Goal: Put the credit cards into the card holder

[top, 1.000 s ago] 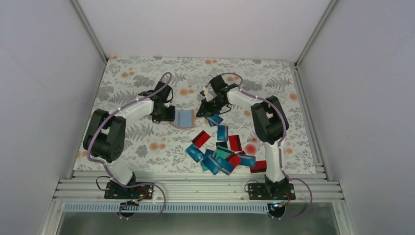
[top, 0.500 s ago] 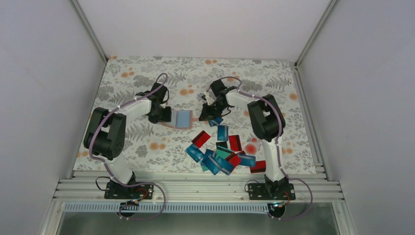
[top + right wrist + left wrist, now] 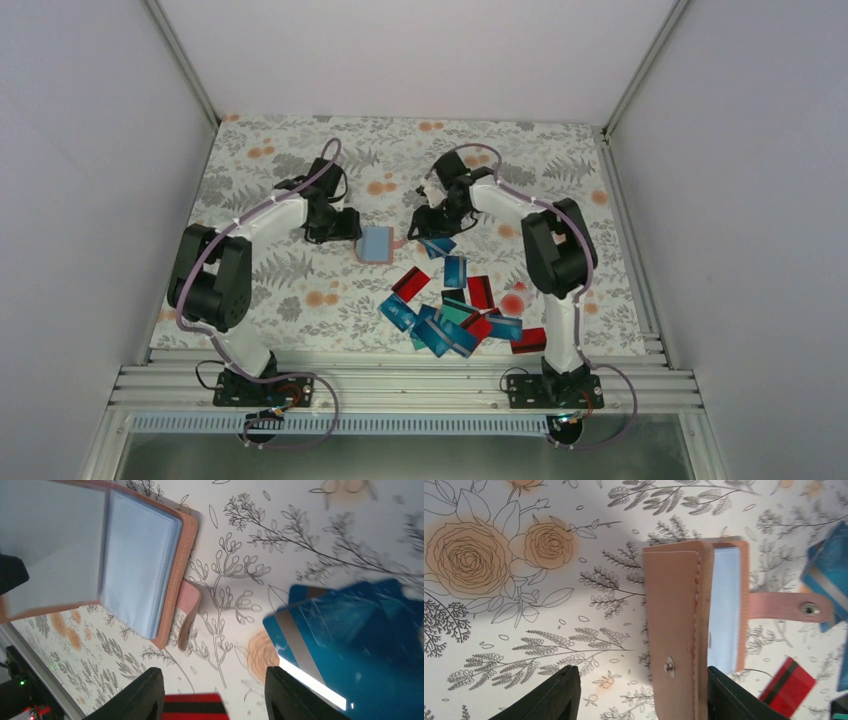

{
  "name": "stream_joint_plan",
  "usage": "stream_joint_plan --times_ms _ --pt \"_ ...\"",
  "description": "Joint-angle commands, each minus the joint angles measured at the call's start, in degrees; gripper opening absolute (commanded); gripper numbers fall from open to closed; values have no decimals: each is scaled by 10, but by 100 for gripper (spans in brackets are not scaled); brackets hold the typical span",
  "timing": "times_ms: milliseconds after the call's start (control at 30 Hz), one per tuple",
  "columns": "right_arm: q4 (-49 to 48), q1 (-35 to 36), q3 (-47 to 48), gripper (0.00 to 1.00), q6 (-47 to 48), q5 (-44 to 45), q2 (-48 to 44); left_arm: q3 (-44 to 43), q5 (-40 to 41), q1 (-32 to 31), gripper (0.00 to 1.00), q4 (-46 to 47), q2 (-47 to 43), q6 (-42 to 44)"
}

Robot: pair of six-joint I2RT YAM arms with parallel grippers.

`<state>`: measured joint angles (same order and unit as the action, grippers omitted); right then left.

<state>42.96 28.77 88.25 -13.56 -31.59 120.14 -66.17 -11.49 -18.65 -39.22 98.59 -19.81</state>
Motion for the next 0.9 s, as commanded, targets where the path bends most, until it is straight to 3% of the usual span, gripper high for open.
stream_joint_plan --times_ms 0,267,467,600,733,867 --pt "26 -3 -30 52 0 58 -72 -21 -21 -9 61 -24 -39 16" --pt "27 -2 -150 57 -66 85 -203 -17 -30 -42 65 -58 -86 36" --pt "-48 4 -326 65 -222 33 -352 -26 -84 -92 64 -31 -94 58" --pt "-63 11 -429 67 -316 56 -431 12 -125 -129 61 24 -100 54" --pt "-78 26 -500 73 -406 54 -523 24 -157 -174 59 51 -93 53" --pt "-68 47 -548 74 -454 44 -556 36 -198 -216 52 72 -62 57"
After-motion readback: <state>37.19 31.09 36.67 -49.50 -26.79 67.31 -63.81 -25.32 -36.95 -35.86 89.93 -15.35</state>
